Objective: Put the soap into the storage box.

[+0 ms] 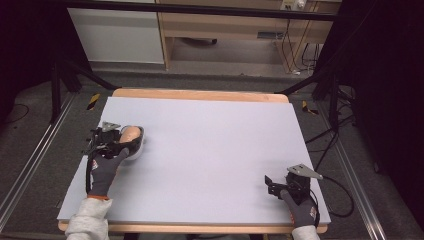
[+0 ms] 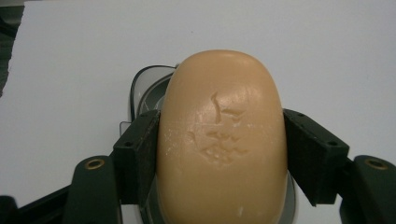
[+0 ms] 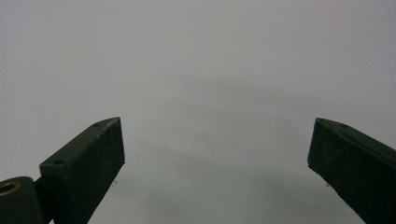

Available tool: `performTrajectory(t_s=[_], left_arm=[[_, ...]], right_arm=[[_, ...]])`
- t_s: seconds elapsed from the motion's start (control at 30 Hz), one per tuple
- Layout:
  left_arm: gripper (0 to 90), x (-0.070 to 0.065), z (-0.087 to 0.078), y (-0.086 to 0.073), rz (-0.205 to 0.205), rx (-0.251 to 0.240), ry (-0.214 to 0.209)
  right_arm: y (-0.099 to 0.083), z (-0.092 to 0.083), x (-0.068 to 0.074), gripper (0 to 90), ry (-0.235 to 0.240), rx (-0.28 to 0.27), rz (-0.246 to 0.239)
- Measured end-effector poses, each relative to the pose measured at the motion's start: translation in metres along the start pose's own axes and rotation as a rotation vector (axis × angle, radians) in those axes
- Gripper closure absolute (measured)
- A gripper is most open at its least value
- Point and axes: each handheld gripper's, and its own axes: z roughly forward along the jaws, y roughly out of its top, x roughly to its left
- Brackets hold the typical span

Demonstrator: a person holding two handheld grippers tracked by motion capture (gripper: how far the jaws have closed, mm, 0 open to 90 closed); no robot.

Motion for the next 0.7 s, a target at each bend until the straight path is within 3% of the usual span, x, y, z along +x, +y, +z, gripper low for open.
performTrajectory(t_s=[0.4, 0.6, 0.7], left_arm=[[31.3, 0.0005, 0.0049, -0.0035, -0.010, 0.009, -0.001], [31.4, -0.0048, 0.0061, -0.0044, 0.013, 0.011, 0.012], [30.7, -0.0041, 0.0056, -0.0049, 0.005, 0.009, 0.010]], right_arm=[[0.0000, -0.0003, 0.0000, 4.1, -0.001, 0.001, 0.001], [-0.0001, -0.0015, 0.0002, 4.1, 0.003, 0.003, 0.011], [-0.0002, -0.0014, 0.0002, 4.1, 0.004, 0.003, 0.011]])
